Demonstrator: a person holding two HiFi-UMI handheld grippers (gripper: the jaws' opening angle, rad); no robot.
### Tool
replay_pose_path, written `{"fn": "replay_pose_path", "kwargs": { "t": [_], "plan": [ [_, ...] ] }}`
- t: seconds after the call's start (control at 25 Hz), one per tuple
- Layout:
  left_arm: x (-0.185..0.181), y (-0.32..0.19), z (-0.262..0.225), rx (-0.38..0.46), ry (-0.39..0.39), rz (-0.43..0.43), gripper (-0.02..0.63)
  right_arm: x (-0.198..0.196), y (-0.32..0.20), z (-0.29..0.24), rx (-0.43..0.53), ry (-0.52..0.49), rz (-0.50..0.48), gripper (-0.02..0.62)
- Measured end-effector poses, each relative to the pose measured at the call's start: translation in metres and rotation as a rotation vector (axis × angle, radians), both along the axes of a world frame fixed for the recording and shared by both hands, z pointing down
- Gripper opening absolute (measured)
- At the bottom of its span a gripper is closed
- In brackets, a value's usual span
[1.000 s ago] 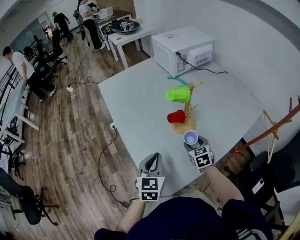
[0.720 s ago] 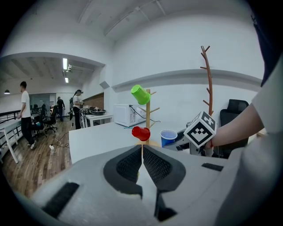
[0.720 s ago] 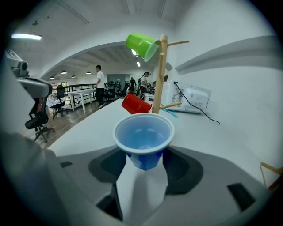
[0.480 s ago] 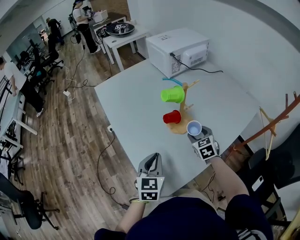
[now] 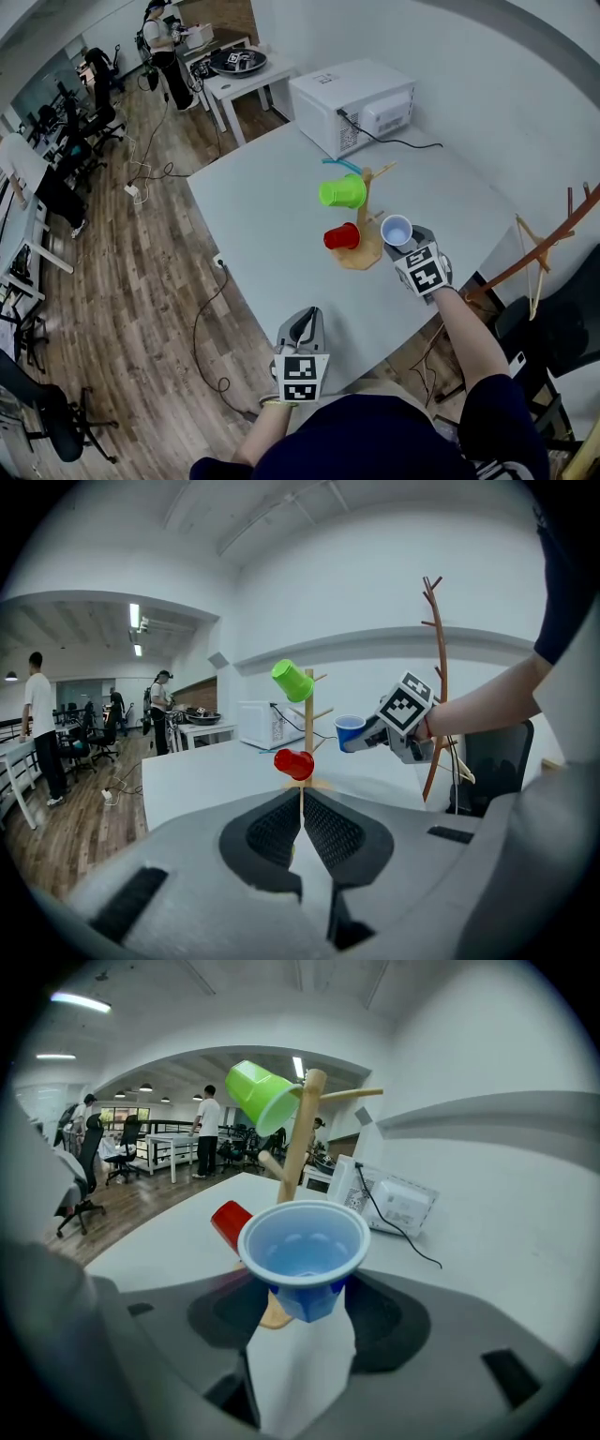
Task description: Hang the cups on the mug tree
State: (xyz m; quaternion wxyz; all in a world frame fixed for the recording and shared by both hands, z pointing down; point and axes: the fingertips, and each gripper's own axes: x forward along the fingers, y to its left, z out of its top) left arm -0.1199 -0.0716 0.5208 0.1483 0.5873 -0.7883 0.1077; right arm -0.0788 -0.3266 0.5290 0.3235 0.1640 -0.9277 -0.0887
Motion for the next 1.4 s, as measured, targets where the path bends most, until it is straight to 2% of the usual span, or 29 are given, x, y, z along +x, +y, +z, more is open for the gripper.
{"fn": "replay_pose_path", "kwargs": {
  "t": [0.52,1.4],
  "plan": [
    [-0.004,0.002,0.002,0.001,0.012,-0.018,0.025,-0.027,-0.047,-0.072,0.165,0.024,-0.014,0.258],
    [-0.008,0.0,0.004,-0.006,0.011,-0.019,0.025,-0.058,-0.068,-0.137,0.414,0.085,-0.077,0.258]
  ]
}}
